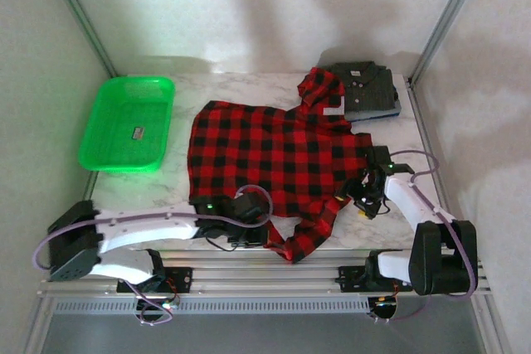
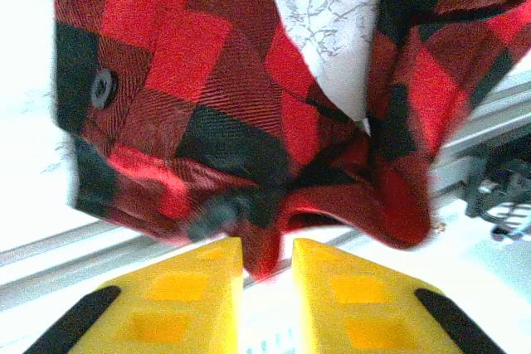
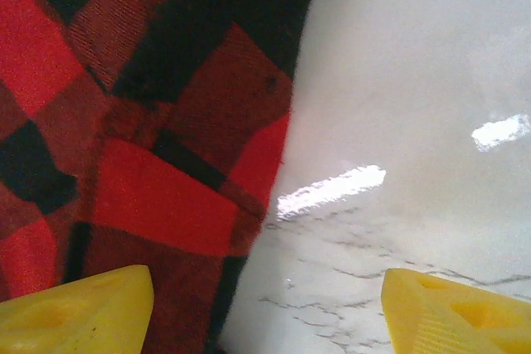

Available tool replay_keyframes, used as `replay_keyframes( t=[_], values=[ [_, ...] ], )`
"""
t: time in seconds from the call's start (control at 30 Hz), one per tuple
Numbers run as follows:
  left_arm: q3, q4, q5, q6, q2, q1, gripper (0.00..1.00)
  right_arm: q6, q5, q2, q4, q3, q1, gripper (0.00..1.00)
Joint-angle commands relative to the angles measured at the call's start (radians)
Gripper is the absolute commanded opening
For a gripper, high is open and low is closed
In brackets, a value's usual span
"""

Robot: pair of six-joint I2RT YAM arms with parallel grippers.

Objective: Fold and stack the long sleeve shirts

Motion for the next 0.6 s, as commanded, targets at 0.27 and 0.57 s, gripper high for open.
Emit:
replay_keyframes(
  t=[0.27,0.57],
  values=[
    [-0.075,-0.078,-0.039,-0.025,-0.277,0.332,0.77,0.033,-0.152,-0.144,-0.149,0.099,0.158,0.69],
    [0.122,-0.108,-0.218,0.15,0.113,0.483,0.82,0.054,0.109,0.078,-0.273,0.24,0.378,0.56]
  ],
)
